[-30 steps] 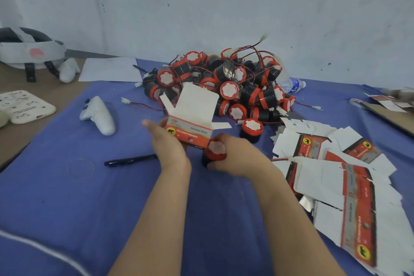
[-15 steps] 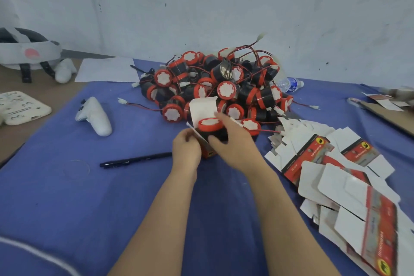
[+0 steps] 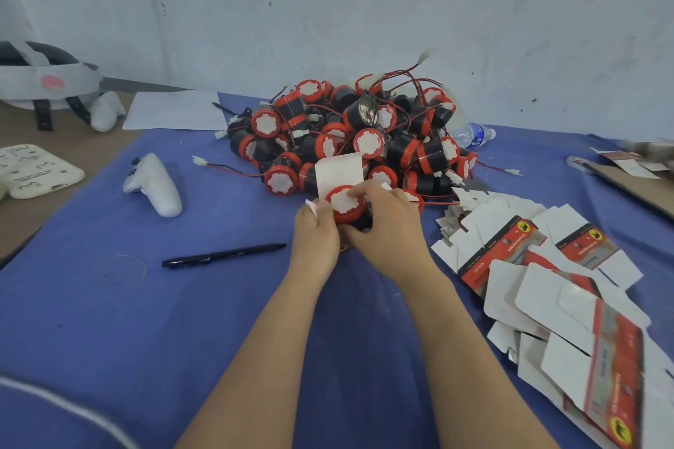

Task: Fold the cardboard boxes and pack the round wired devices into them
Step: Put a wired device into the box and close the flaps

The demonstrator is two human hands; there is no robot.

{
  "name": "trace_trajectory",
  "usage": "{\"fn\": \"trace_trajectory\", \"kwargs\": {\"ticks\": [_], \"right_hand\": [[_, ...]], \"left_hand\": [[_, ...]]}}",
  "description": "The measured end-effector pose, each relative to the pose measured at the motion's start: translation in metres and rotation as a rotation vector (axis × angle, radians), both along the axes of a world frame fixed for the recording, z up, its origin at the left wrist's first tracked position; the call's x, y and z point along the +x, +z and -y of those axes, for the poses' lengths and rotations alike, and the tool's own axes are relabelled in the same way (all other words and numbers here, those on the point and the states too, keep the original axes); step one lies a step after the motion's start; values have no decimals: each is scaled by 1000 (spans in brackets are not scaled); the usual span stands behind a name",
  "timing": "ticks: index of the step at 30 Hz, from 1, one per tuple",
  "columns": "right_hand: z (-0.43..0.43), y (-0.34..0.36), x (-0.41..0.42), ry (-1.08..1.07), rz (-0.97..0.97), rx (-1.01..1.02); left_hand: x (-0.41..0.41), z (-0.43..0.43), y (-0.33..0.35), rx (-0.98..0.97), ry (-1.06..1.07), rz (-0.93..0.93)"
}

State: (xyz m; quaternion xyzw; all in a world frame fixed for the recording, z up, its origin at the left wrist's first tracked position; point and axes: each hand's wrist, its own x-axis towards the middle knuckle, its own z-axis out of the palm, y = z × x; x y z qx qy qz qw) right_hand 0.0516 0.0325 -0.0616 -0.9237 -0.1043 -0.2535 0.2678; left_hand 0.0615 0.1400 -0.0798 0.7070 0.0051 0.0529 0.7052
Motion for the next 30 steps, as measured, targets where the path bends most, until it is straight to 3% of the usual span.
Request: {"fn": "trace_trajectory", "kwargs": {"ticks": [4,9,17,22,27,30], "right_hand": [[2,0,-3,105,-91,96],[2,1,-4,18,-203,46],[-6,6,-9,-46,-267,-128],[-5,14,-10,0,-340,-127],[0,17,-13,-35,-330,53],[6,23,-15,-271,-89,157]], "left_hand": [[1,-5,0,75,60,-24],[2,-8,1,148,23,-59],[-3,-4,1,94,22,-83],[-2,-4,0,21,11,-101],[-5,0,-2,146,-18,-60],[-7,4,-3,328,27,-11]]}}
